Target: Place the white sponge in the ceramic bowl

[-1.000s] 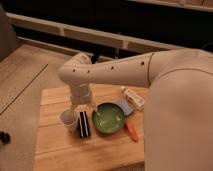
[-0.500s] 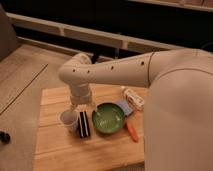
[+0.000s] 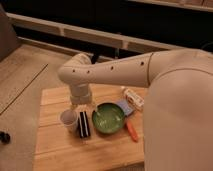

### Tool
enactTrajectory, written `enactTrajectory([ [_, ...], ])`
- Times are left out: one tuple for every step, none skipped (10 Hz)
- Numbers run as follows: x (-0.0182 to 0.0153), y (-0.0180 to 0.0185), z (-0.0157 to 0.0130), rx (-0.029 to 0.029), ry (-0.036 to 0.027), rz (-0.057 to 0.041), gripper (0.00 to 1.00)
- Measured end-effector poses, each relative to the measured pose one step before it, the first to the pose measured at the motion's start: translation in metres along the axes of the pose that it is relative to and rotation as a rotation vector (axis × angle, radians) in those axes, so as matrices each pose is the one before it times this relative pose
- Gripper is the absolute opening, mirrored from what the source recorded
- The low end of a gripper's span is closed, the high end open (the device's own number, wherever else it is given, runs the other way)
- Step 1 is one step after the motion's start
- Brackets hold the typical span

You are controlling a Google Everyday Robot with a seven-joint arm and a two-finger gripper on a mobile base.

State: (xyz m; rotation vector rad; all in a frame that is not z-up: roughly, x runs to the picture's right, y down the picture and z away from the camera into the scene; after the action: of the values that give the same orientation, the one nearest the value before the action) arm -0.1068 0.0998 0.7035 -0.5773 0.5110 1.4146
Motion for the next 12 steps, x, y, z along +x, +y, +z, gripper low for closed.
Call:
enactTrajectory([
  [-0.00674, -0.00441, -0.00497, 0.01029, -0.02613, -0.03664, 0.65],
  [-0.01089, -0.00860, -0.00776, 0.01521, -0.04057, -0.04974, 0.65],
  [-0.01444, -0.01632, -0.01072, 0.02053, -0.05426, -0.05685, 0.65],
  [-0.01582, -0.03065, -0.01533, 0.03023, -0.06937, -0.05940, 0.65],
  [-0.00808, -0.04558, -0.01765, 0.03996, -0.06507, -0.03762, 0.65],
  [-0.00437, -0.03001, -0.01251, 0.02968, -0.04702, -0.03434, 0.65],
  [-0.00091, -0.00754, -0.00327, 0.00814, -0.01277, -0.01152, 0.65],
  [-0.00030, -0.00147, -0.00024, 0.00276, -0.00104, -0.00035, 0.65],
  [0.00022, 0.00442, 0.00338, -0.00383, 0.00687, -0.00420, 0.65],
  [0.00282, 0.00486, 0.00976, -0.00583, 0.01959, 0.01180, 0.65],
  [0.00034, -0.00185, 0.01584, -0.01390, 0.01628, 0.03714, 0.65],
  [-0.00208, -0.00674, 0.01192, -0.01435, 0.00029, 0.02709, 0.65],
])
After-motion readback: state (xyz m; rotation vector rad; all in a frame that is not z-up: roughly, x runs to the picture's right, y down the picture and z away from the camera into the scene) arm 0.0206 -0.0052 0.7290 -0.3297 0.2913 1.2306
